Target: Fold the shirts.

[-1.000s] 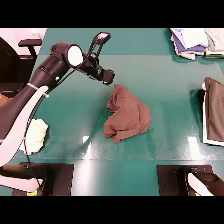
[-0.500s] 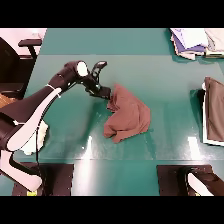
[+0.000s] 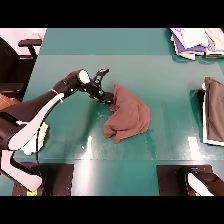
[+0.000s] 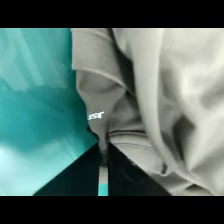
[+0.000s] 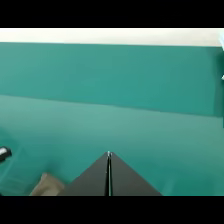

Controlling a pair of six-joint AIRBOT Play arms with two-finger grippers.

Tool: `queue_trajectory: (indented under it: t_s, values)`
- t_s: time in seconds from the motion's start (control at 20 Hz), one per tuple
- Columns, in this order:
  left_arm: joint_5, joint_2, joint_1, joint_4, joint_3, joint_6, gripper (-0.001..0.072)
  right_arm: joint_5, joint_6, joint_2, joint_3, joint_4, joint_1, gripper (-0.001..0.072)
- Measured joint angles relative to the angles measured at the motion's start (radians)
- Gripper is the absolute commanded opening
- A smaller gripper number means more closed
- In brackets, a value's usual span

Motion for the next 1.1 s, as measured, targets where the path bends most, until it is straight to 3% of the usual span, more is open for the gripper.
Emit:
queue_trajectory:
  t_s: [0.2,0.25,0.3,0.35,0.6,0.85,1.0,1.1]
  values:
    - [-0.061,0.001,0.065,0.057,0.092,0.000,0.0029,0.142,0.019,-0.003,-0.114,-0.005,0.000,0.0021]
    - [-0.077,0.001,0.081,0.079,0.111,0.000,0.0029,0.173,0.034,-0.003,-0.177,-0.008,0.000,0.0093]
    - [-0.089,0.001,0.095,0.097,0.125,0.000,0.0029,0.195,0.047,-0.003,-0.245,-0.007,0.000,0.0335]
    - [-0.099,0.001,0.107,0.117,0.136,0.000,0.0029,0.208,0.061,-0.006,-0.327,0.000,0.000,0.0460]
    - [-0.112,0.001,0.135,0.211,0.158,-0.016,0.0029,0.168,0.051,-0.105,-0.684,0.171,0.031,0.0448]
    - [-0.111,0.001,0.141,0.246,0.162,-0.023,0.0030,0.015,-0.027,-0.295,-0.786,0.363,0.159,0.0446]
    - [-0.108,0.001,0.141,0.258,0.163,-0.023,0.0030,-0.048,-0.046,-0.407,-0.737,0.410,0.233,0.0362]
    - [-0.105,0.001,0.141,0.266,0.163,-0.024,0.0029,-0.080,-0.053,-0.478,-0.685,0.424,0.272,0.0145]
